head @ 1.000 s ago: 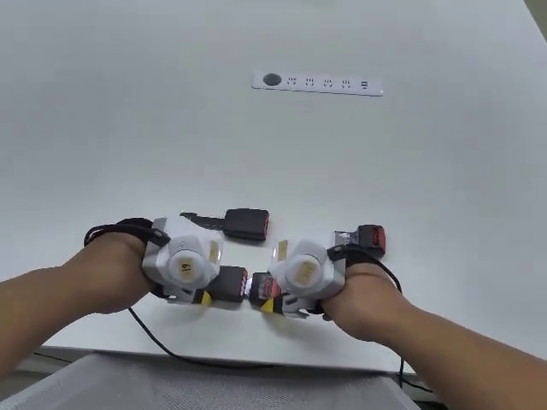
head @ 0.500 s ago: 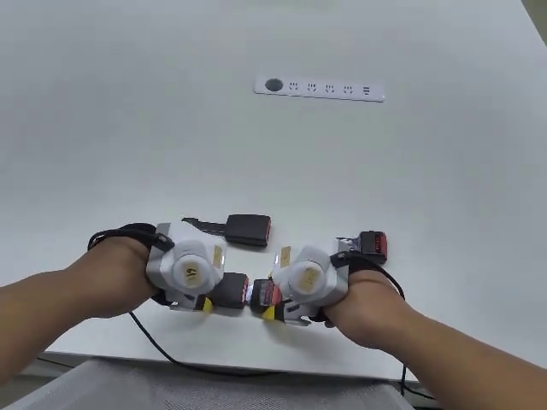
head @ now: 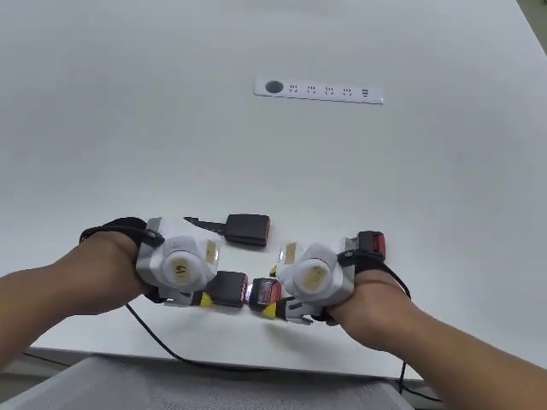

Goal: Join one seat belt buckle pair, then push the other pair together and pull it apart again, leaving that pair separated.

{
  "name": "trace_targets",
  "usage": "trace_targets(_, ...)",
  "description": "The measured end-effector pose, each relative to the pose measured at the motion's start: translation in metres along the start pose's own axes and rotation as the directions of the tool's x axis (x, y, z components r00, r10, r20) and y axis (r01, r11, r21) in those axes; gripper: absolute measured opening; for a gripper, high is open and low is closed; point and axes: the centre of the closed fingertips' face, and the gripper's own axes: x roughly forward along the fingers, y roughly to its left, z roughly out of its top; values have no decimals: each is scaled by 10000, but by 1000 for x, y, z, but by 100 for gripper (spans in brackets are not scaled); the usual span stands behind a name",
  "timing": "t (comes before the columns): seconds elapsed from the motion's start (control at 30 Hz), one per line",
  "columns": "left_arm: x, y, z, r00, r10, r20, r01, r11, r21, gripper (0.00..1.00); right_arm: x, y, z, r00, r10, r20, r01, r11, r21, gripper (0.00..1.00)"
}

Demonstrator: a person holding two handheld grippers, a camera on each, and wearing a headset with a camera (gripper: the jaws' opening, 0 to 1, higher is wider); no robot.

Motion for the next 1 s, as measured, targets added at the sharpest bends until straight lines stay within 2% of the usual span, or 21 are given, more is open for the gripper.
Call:
trace_targets(0.23,-8,4,11,9994,279,189,-279,9996,-35,32,-7,-1,9,9997,-93,224,97,9998,-170,32)
trace_targets(0.43,-10,12,16,9989,448,164,-449,9990,56,32,-13,-7,7,9993,-204,320,213,9994,-280,32)
trace_targets(0.57,-8,25,24,9984,502,278,-504,9987,66,33,-19,-15,0,9993,-274,267,281,9993,-247,31)
trace_targets(0.73,-2,47,33,9975,585,393,-587,9983,42,33,-29,-32,-13,9987,-479,179,480,9988,-74,31)
trace_targets(0.9,5,66,38,9970,652,414,-653,9979,2,35,-40,-52,-33,9978,-655,-34,655,9979,2,31)
trace_targets(1.0,8,73,39,9973,610,402,-610,9981,-5,36,-47,-64,-44,9966,-812,-163,813,9967,83,31)
